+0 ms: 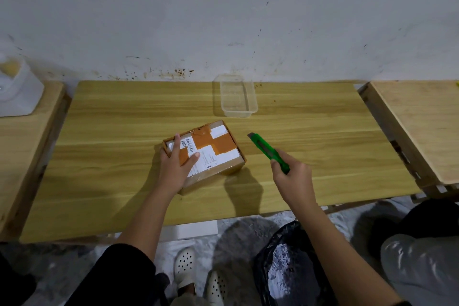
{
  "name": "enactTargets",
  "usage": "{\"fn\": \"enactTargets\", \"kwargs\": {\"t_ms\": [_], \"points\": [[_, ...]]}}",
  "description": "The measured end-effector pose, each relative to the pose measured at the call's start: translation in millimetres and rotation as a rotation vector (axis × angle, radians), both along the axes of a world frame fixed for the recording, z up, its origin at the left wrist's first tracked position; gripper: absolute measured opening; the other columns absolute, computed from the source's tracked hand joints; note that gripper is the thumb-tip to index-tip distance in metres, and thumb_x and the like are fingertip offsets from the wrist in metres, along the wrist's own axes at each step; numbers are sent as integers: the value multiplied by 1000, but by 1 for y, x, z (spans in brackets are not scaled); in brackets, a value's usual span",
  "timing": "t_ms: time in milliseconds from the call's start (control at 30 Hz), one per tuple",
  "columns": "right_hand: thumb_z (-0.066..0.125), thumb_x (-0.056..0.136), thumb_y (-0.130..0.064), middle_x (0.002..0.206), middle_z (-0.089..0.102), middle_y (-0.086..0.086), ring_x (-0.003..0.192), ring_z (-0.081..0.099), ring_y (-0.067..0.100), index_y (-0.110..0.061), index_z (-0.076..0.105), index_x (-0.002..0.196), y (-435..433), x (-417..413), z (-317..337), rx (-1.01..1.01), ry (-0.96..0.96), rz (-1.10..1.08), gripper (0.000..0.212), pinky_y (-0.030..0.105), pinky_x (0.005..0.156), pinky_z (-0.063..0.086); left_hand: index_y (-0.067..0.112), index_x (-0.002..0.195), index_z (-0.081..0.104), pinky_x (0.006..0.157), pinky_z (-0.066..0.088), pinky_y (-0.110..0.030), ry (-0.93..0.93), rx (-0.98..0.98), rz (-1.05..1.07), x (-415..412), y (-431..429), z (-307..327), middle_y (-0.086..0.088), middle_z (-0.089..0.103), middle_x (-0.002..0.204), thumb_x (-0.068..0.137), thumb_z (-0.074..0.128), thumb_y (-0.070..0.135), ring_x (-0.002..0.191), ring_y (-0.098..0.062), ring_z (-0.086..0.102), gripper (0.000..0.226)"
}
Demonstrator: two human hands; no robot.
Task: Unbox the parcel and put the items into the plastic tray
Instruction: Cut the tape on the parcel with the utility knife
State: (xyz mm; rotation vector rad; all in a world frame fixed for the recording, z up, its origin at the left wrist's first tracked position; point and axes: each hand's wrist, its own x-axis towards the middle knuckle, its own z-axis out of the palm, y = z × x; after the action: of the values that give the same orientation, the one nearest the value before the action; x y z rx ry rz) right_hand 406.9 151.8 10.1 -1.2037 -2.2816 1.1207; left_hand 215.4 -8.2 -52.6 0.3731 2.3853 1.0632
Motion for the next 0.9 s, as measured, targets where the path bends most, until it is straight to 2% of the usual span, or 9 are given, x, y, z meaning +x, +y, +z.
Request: {"fn": "enactTargets", "kwargs": {"t_ms": [100,233,367,500,567,700,800,833,900], "points": [[57,90,-18,60,56,-5,42,45,2,-11,57,125,-1,-15,-3,-49,78,-18,36,13,40,31,33,148,2,111,26,-46,46,-23,-39,-12,-13,5,-14,4,157,89,50,48,143,-32,14,78],[64,86,-29,69,66,4,63,63,23,-12,65,115,-12,-40,-12,-120,170,-71,34,36,55,49,21,149,3,112,27,-45,81,-11,10,-31,-30,6,-10,13,157,92,49,40,143,-30,19,76],[54,92,-21,59,58,1,46,51,4,-13,61,120,-19,-62,-28,-239,178,-104,30,14,43,38,16,149,12,107,29,-35,119,24,78,-38,-39,12,-8,24,154,92,52,37,139,-26,28,73],[40,98,-14,70,57,0,52,46,11,-16,45,135,-23,-75,-41,-359,170,-45,37,13,44,39,15,148,21,95,33,-25,169,43,146,-43,-43,15,-9,37,148,90,56,36,132,-24,38,71],[37,99,-14,74,57,-1,58,47,12,-17,40,139,-23,-81,-45,-401,159,-27,40,16,47,38,18,147,23,90,32,-21,165,45,127,-48,-46,14,-7,40,146,88,58,37,130,-23,41,71],[33,100,-13,78,57,-3,65,44,13,-21,32,142,-26,-100,-53,-447,153,3,43,20,53,35,22,146,27,98,34,-25,153,43,34,-73,-53,9,-5,39,147,84,62,39,131,-21,41,73],[31,100,-10,100,61,4,82,49,17,-21,26,144,-29,-120,-59,-490,164,9,45,19,61,39,25,146,28,94,39,-26,150,21,-72,-93,-55,10,-2,41,146,83,64,39,130,-19,43,73],[31,100,-9,110,60,7,86,50,19,-21,26,144,-29,-129,-62,-510,176,0,46,23,66,41,26,146,28,91,38,-25,125,33,-94,-100,-55,11,-2,42,145,83,64,37,129,-18,43,73],[30,100,-8,107,57,5,82,50,26,-20,27,143,-30,-145,-64,-536,176,-14,45,33,68,44,26,145,30,92,35,-24,119,35,-118,-113,-53,12,-2,43,144,82,66,35,129,-18,42,73]]}}
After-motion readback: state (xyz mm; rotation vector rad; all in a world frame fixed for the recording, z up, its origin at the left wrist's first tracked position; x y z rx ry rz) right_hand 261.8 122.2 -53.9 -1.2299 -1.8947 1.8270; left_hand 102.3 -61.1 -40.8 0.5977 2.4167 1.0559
